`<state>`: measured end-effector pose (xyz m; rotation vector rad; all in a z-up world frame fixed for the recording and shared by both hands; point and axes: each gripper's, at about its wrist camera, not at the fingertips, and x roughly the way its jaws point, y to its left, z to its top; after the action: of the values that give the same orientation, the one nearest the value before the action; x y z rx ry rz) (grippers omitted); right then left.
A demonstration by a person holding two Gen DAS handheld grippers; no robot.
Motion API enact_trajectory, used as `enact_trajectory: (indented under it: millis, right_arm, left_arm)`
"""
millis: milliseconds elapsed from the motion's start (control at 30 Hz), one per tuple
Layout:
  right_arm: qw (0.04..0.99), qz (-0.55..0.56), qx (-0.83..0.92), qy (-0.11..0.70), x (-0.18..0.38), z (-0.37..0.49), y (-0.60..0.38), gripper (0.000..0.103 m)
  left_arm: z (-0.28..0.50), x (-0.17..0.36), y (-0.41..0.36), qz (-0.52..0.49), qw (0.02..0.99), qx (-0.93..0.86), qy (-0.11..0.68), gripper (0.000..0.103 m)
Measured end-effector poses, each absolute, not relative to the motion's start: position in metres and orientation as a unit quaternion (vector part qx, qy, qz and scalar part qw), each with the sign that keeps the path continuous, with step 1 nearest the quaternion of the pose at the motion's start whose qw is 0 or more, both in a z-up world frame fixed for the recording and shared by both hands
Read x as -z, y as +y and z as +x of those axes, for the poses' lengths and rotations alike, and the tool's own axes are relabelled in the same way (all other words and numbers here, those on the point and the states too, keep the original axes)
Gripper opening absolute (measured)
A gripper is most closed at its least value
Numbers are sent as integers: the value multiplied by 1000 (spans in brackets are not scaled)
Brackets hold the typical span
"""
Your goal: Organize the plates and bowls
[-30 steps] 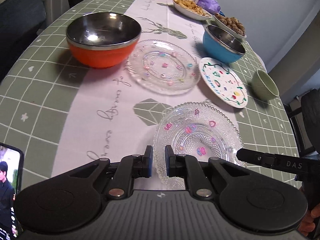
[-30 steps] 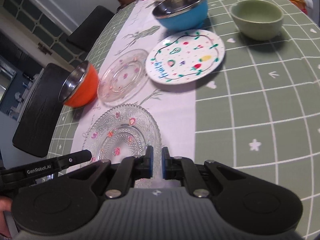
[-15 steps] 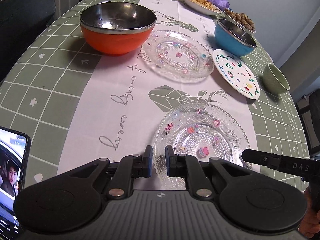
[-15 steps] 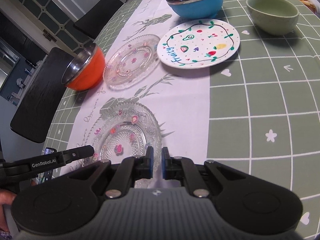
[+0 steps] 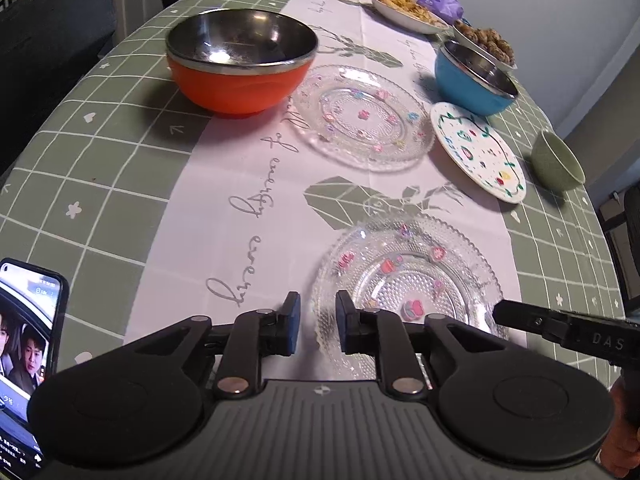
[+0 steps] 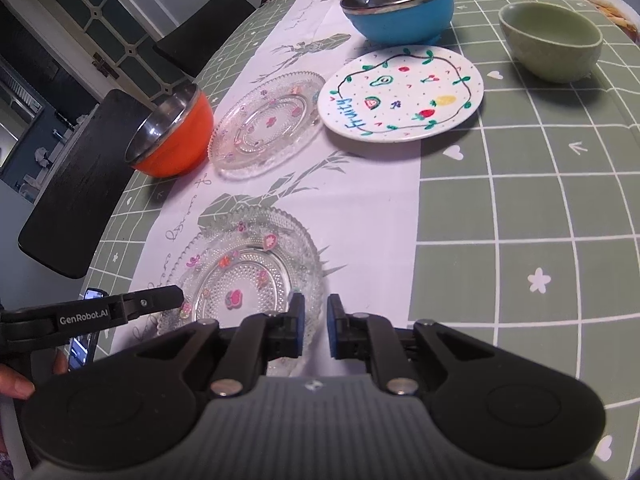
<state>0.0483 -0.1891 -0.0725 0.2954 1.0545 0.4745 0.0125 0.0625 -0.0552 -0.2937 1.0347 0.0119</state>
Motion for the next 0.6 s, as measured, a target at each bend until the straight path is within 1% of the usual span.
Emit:
enact_trajectory:
  millis: [67,300,400,600]
  right_arm:
    - [828,145,-222,495,71,49,-192,26]
    - [834,166,-204,484,69,54,-207,28]
    - [838,177,-188,480,69,61,-214,28]
    - [844,209,-162,467,63,80,-234,29]
  left_arm:
    - [13,53,67,-150,861,-10,486,27]
    - [14,37,65,-156,887,14,433,39]
    - [23,30,57,-155,897,39,412,39]
    - [55,25,39,-175,894,87,403,39]
